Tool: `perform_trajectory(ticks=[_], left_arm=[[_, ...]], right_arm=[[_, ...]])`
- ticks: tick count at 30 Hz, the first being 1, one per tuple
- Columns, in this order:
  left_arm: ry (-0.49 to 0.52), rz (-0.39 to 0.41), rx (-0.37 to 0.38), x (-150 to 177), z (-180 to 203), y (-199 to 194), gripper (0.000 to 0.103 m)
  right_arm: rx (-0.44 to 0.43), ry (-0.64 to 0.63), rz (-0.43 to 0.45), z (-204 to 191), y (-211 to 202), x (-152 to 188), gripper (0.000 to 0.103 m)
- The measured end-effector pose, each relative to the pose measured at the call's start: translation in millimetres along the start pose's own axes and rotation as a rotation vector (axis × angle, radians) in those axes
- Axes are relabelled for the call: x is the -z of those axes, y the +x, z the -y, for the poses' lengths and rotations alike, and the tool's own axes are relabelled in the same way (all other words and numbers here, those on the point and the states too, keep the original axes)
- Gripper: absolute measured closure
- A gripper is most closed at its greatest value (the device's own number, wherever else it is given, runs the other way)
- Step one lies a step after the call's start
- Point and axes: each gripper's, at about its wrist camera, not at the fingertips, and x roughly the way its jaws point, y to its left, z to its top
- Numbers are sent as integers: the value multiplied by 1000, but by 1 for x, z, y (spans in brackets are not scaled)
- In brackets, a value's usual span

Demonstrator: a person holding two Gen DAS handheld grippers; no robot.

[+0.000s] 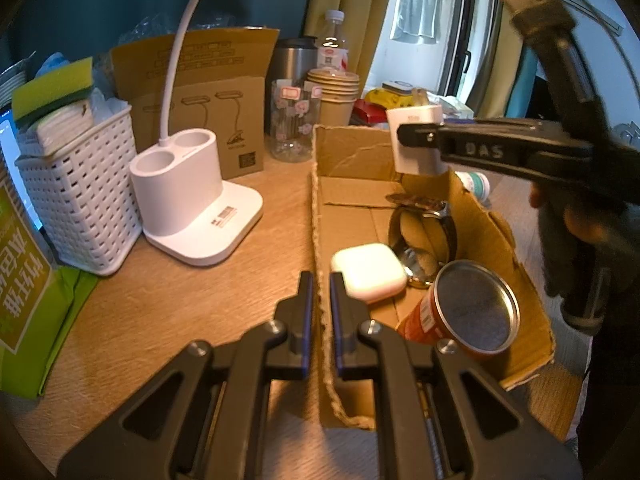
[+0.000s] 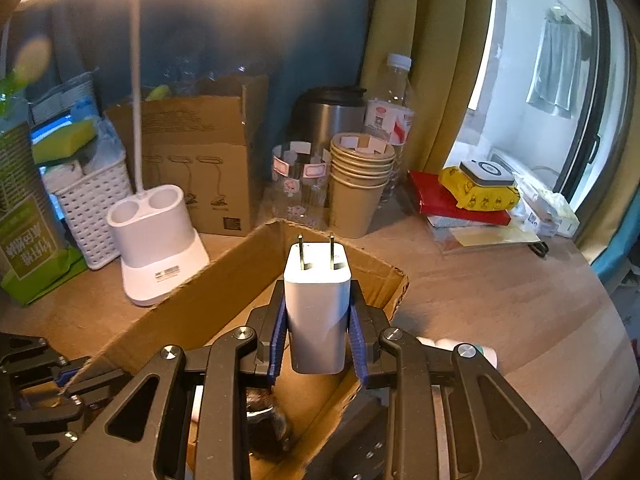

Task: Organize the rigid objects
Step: 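Lower the charger into the box and open the right gripper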

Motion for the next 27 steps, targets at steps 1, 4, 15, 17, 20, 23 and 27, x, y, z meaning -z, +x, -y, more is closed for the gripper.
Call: perform_trajectory(ticks=[1, 4, 15, 17, 20, 23, 27], left_arm=[[0, 0, 0, 0, 0, 0, 94], [-1, -1, 1, 0, 0, 0, 94], [-2, -1, 1, -1, -2, 2, 94], [-3, -1, 0, -1, -2, 2, 94], [-4, -2, 0, -1, -3, 3, 94], [-3, -1, 0, -1, -3, 3, 94], [-6, -3, 0, -1, -3, 3, 94]], right_arm=[[-1, -1, -13, 1, 4, 1, 74], [-7, -7, -50, 1, 14, 8, 74], [-10, -15, -110, -2, 22, 20, 74], [-19, -6, -112, -1, 21, 20, 74], [-25, 4, -108, 0, 21, 20, 72], [-33, 9, -107, 0, 20, 20, 69], [-39, 13, -87, -2, 12, 20, 57]])
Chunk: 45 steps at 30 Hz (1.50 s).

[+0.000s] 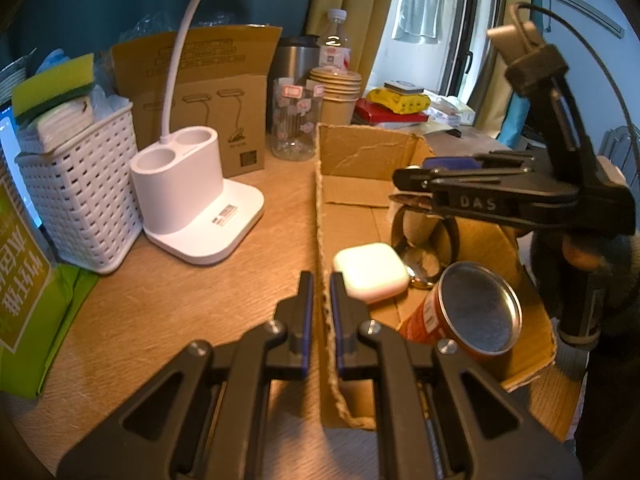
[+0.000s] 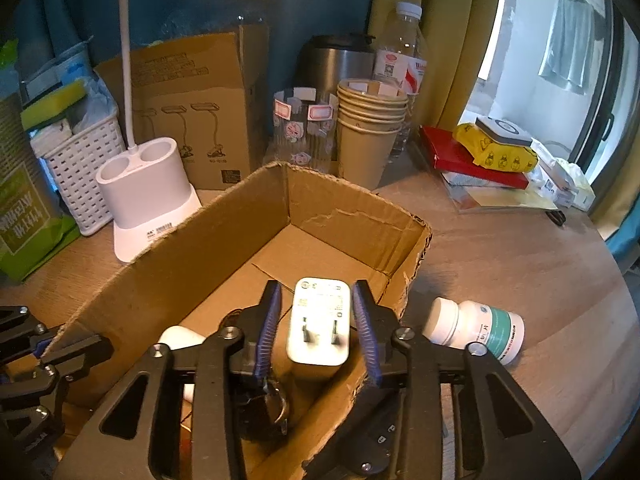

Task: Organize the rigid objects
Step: 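Lower the charger into the box and open the right gripper, then move the right gripper to the black flashlight and grasp it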

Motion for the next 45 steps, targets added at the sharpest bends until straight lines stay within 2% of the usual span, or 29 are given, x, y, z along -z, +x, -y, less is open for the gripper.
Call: perform_trajectory(ticks=[9, 12, 25, 35, 36, 45], left_arm=[[0, 0, 0, 0, 0, 0, 94], [0, 0, 0, 0, 0, 0, 94], [7, 6, -4, 2, 2, -1, 94], [10, 8, -5, 2, 2, -3, 94], [10, 8, -5, 2, 2, -3, 94], [10, 8, -5, 2, 2, -3, 94]], right_arm=[[23, 27, 70, 5, -27, -3, 53], [35, 44, 103, 8, -41, -2, 46], [88, 92, 189, 18, -100, 20, 44], [101, 138, 196, 23, -122, 46, 41], [101, 142, 194, 24, -123, 49, 37], [100, 175, 158, 27, -121, 73, 37]])
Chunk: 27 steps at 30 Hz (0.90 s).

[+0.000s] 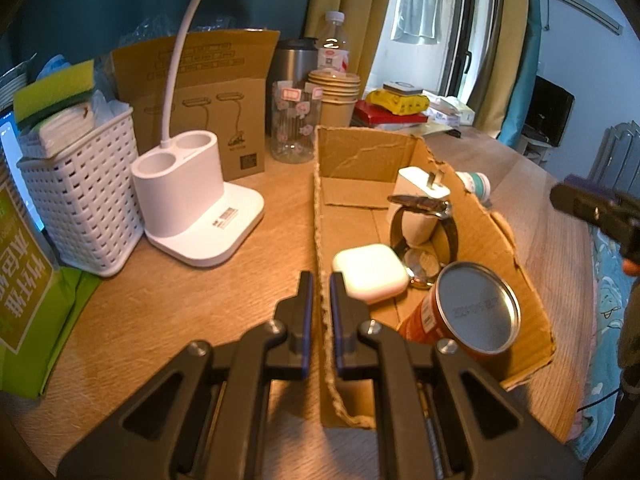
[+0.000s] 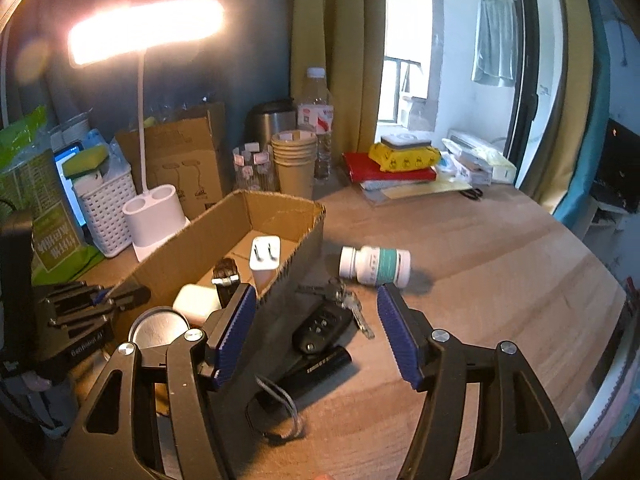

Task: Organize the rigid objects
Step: 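Move the right gripper to the black flashlight and grasp it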

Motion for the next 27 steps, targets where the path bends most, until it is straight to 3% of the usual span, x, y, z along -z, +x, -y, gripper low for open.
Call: perform_trajectory(ticks=[14, 27], left_arm=[[0, 0, 0, 0, 0, 0, 94], [-1, 1, 0, 1, 0, 0, 94]], right_arm=[[32, 74, -127, 21, 39, 36, 37], [37, 32, -224, 6, 66, 50, 37]])
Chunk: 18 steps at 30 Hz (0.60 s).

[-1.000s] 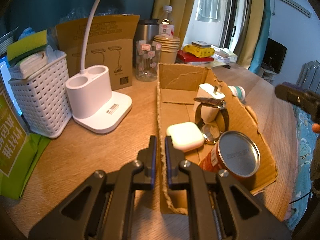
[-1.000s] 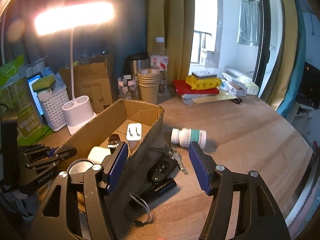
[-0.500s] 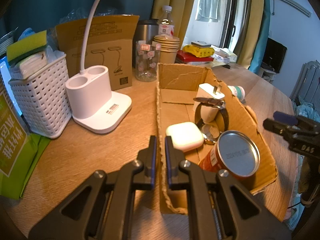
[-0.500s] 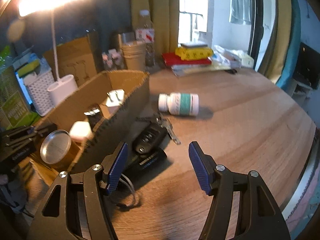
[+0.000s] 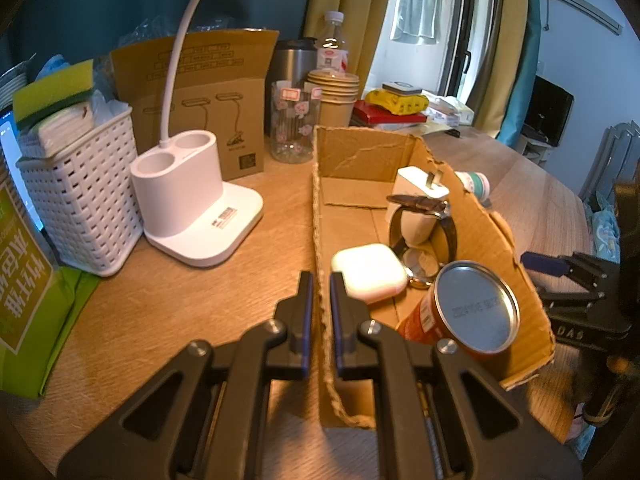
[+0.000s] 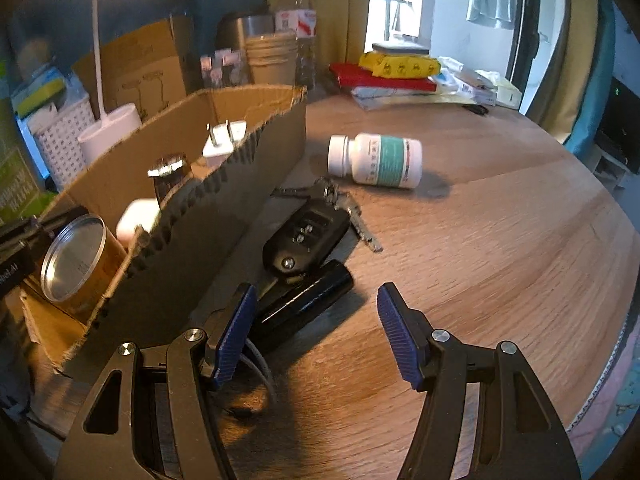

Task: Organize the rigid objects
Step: 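Move the right gripper to the black flashlight and grasp it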

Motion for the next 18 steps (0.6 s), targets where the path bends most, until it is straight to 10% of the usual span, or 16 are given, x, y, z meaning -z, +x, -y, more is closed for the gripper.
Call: perform_trajectory(ticks=[11, 18], left_arm=[[1, 0, 0, 0, 0, 0, 94], [2, -1, 1, 0, 1, 0, 94]], right_arm=[[35, 41, -7, 20, 0, 6, 37], [36, 15, -12, 15, -1, 10, 60]])
